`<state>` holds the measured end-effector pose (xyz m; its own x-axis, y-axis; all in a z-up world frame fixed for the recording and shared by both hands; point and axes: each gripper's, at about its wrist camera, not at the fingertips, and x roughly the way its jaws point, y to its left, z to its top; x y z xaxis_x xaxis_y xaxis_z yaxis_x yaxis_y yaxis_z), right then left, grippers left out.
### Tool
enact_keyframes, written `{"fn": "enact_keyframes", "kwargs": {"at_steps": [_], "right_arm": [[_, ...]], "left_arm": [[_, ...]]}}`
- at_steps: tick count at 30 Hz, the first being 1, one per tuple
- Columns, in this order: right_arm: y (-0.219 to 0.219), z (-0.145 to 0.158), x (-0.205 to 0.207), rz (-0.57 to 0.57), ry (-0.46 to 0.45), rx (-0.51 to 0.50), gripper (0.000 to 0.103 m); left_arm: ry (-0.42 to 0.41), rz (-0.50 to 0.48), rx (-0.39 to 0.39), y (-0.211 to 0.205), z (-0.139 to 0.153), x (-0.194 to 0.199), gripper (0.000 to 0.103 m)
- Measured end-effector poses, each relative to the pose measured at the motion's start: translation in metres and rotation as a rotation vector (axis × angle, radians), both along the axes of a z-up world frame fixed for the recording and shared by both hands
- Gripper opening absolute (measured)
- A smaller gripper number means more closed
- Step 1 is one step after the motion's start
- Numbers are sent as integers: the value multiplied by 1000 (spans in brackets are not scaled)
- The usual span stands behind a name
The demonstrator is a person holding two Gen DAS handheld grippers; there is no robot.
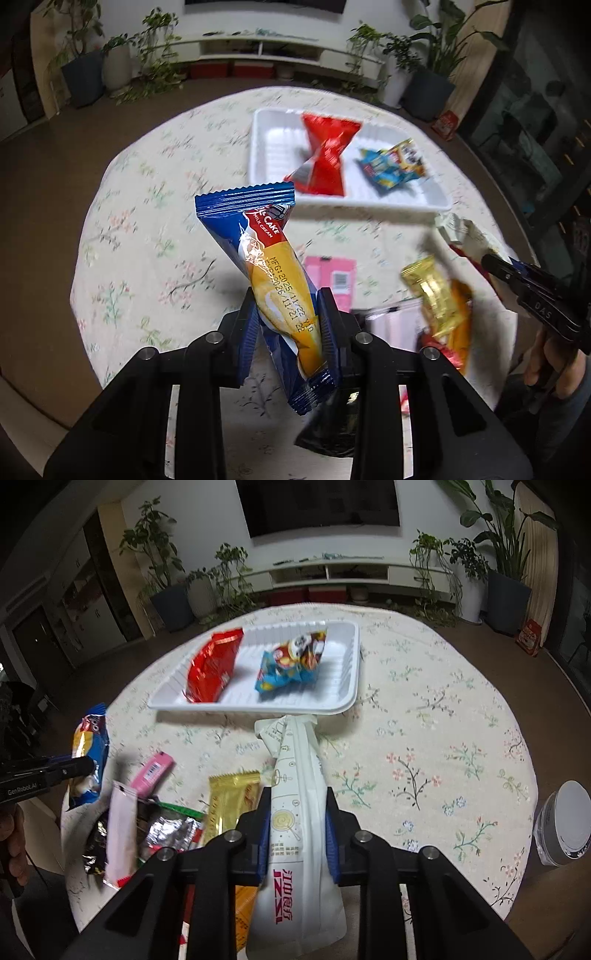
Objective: Organize snacks
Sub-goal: 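Grasp the white red-print pouch with the right tool while the left lifts the cake bar, then carry the cake bar and white pouch over the white tray with both tools, then open both tools to drop the cake bar and white pouch into the tray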
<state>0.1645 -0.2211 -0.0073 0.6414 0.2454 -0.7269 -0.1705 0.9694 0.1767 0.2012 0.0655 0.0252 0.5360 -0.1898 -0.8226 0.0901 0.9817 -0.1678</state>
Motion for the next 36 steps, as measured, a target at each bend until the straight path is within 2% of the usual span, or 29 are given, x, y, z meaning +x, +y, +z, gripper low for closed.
{"fn": "enact_keyframes", "kwargs": {"at_steps": [4, 8, 11, 15, 20, 23, 31, 34, 35, 36], "right_arm": [[-7, 23, 0, -3, -44, 90, 25], [-2, 53, 7, 11, -95, 106, 25], [8, 72, 31, 14, -111, 122, 25], [30, 85, 78, 1, -122, 158, 25], [61, 71, 137, -30, -87, 135, 25], [71, 53, 163, -50, -50, 111, 25], [75, 3, 198, -64, 54, 48, 25], [75, -5, 199, -65, 62, 51, 26], [75, -5, 198, -61, 60, 49, 28], [76, -6, 198, -60, 59, 48, 34]], "left_arm": [[-30, -32, -18, -6, 22, 14, 29], [-63, -59, -29, -12, 42, 41, 29], [-88, -60, -40, -13, 56, 73, 29], [-92, -78, -9, -21, 60, 120, 29], [-31, -54, 14, -24, 27, 179, 29], [1, -59, 6, -24, 5, 199, 29], [-10, -103, 20, -35, -14, 209, 30], [-23, -109, 30, -36, -19, 207, 31], [-23, -105, 39, -36, -20, 206, 35], [-25, -101, 46, -36, -20, 205, 45]]}}
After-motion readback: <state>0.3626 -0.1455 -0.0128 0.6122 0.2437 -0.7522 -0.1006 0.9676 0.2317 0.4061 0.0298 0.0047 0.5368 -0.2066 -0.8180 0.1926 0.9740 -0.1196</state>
